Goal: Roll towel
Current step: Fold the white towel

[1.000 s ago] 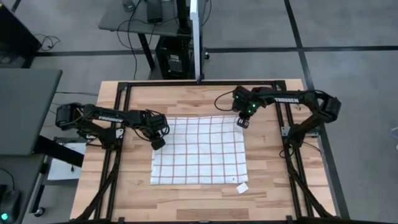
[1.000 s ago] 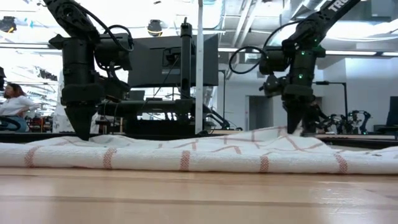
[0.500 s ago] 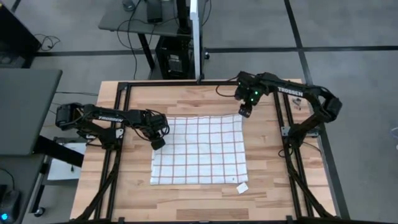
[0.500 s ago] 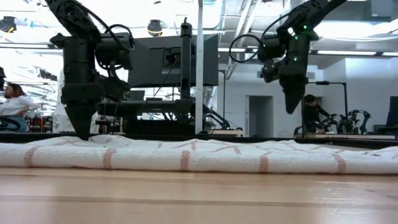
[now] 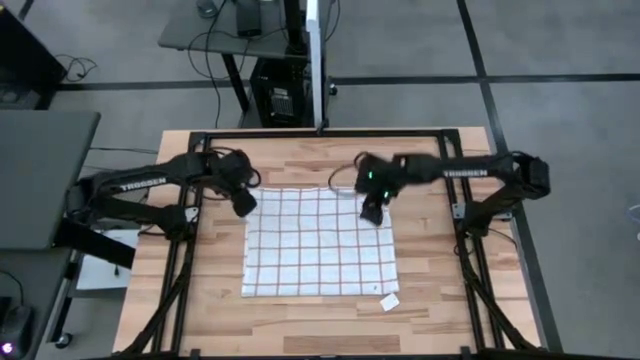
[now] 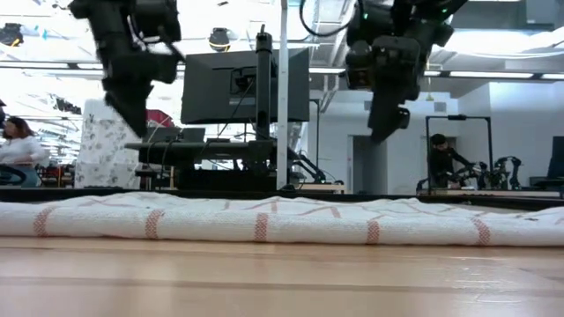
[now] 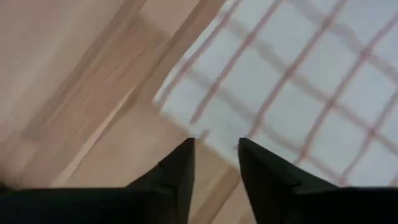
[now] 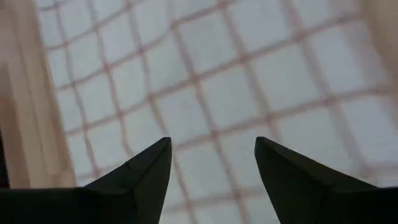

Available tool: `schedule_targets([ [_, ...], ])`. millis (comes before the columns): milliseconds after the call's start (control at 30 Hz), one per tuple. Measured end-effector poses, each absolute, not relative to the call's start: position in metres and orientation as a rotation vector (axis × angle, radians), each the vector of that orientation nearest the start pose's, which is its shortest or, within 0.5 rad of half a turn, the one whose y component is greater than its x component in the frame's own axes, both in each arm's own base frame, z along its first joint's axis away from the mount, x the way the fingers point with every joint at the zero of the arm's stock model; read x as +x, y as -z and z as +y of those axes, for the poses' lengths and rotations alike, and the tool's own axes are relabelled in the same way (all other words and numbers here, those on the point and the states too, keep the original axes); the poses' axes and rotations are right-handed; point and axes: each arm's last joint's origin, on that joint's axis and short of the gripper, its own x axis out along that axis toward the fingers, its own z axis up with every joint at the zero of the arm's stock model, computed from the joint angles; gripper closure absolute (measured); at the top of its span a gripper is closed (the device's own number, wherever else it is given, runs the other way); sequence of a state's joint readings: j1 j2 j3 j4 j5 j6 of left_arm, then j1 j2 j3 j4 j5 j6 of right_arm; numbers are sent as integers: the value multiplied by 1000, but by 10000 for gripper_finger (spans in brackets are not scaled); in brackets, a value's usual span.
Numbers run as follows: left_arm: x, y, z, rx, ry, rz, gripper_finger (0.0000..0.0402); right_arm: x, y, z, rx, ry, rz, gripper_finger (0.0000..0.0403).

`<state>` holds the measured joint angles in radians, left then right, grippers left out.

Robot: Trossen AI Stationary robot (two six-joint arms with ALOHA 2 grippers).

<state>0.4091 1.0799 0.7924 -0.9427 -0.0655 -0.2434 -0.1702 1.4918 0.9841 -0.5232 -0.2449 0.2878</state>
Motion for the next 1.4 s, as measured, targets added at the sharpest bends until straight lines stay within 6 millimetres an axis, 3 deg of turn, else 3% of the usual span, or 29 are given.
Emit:
schedule_targets([
  [67,162,-222,75,-455,-544,1174,255,290,-208,-26,499,110,987,177],
  [233,178,-204,80,-460,-494,1047,233,288,-188,11,565,137,941,184],
  [467,189,-165,88,-410,-544,1160,237,275,-171,60,474,133,915,197],
  [633,188,-145,90,-382,-587,1234,237,269,-171,84,368,94,900,205],
  [800,187,-142,89,-367,-584,1260,237,261,-163,100,315,62,971,210],
  [1033,183,-141,91,-371,-600,1283,237,257,-132,120,296,-5,1131,212],
  [1233,176,-141,92,-346,-633,1352,237,251,-123,134,280,-39,1198,212],
  [1400,178,-149,94,-329,-644,1335,237,253,-130,129,306,-46,1189,212],
])
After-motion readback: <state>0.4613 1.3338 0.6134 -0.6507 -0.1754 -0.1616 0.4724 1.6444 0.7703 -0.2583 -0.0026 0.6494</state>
